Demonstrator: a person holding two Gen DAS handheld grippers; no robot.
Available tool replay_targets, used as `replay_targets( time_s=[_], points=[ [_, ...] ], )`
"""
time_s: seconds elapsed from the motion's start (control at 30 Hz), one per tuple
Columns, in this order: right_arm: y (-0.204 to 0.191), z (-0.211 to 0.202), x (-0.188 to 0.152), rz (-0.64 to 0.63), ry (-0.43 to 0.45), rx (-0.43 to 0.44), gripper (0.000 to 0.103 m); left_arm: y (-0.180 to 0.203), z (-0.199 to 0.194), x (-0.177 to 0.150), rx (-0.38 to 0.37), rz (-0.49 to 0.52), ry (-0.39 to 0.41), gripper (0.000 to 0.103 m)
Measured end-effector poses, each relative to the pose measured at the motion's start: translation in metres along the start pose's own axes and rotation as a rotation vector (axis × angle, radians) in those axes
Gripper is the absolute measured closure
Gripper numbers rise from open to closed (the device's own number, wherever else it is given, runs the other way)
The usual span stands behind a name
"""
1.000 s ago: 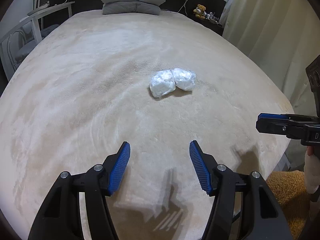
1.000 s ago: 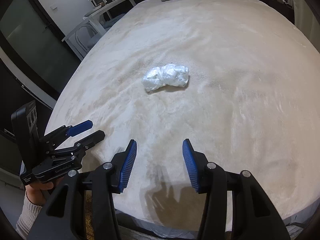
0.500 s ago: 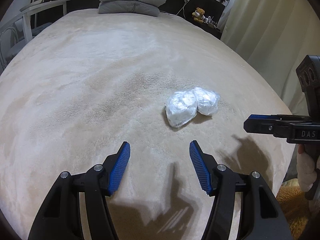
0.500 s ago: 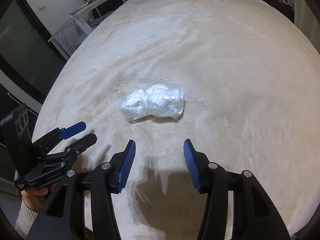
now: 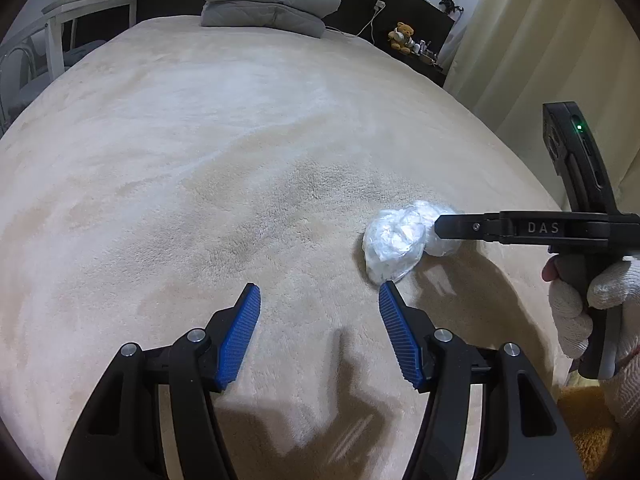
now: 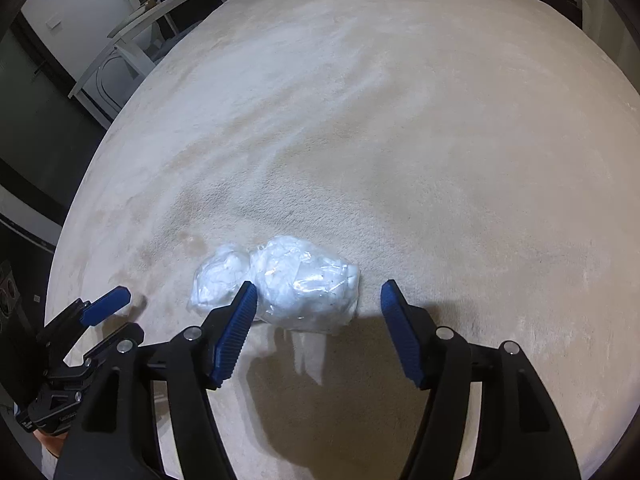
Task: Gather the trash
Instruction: 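Grasp one white plastic bag with left tool while right tool grasps the other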
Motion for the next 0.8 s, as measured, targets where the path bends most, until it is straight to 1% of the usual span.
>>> replay_targets(
  time_s=[0.07, 0.2, 0.3, 0.37, 0.43, 0.47, 0.6, 0.67, 0.7, 0.73, 0.8],
  points=[
    [0.0, 0.002, 0.002, 0.025, -0.006, 0.015, 0.039, 0.001, 0.0, -0.001, 0.006, 0.012, 0.001, 0.043],
    [-0.006, 0.005, 0.002, 0.015, -0.016, 0.033, 0.039, 0.001, 0.001, -0.002, -0.001, 0.007, -0.003, 0.043],
    [-0.007, 0.007, 0.001, 0.001, -0.018, 0.028, 0.039, 0.001, 0.002, -0.003, -0.001, 0.001, -0.01, 0.043],
    [-0.006, 0.007, 0.0, -0.007, -0.021, 0.024, 0.044, 0.001, 0.003, -0.004, 0.0, 0.008, -0.015, 0.043],
    [-0.004, 0.006, -0.002, -0.015, -0.018, 0.01, 0.047, 0.002, 0.002, -0.005, 0.0, 0.013, -0.018, 0.043],
    [-0.005, 0.005, -0.003, -0.027, -0.016, 0.011, 0.049, 0.003, 0.002, -0.005, 0.0, 0.016, -0.017, 0.043],
    [-0.007, -0.005, -0.004, -0.036, -0.002, 0.02, 0.051, 0.005, 0.004, -0.005, -0.005, 0.015, -0.016, 0.043],
    [-0.006, -0.012, -0.004, -0.03, 0.006, 0.032, 0.051, 0.009, 0.006, -0.005, -0.034, 0.006, -0.026, 0.042],
    [-0.006, -0.017, -0.003, -0.029, 0.011, 0.034, 0.051, 0.013, 0.007, -0.006, -0.04, 0.018, -0.028, 0.042],
    [-0.004, -0.021, -0.003, -0.026, 0.016, 0.036, 0.051, 0.017, 0.008, -0.005, -0.033, 0.034, -0.022, 0.038],
    [-0.002, -0.03, -0.003, -0.021, 0.026, 0.043, 0.051, 0.025, 0.01, -0.004, -0.048, 0.038, -0.021, 0.038]
  ],
)
Point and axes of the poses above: each gripper's, at about its wrist camera, not at the fingertips, and z roughly the way its jaws point, y to its right, x to its top, the point moved 7 cm from there along z, roughly the way its jaws point, and after that the axes turned 15 degrees about y, right-handed, at the moved point
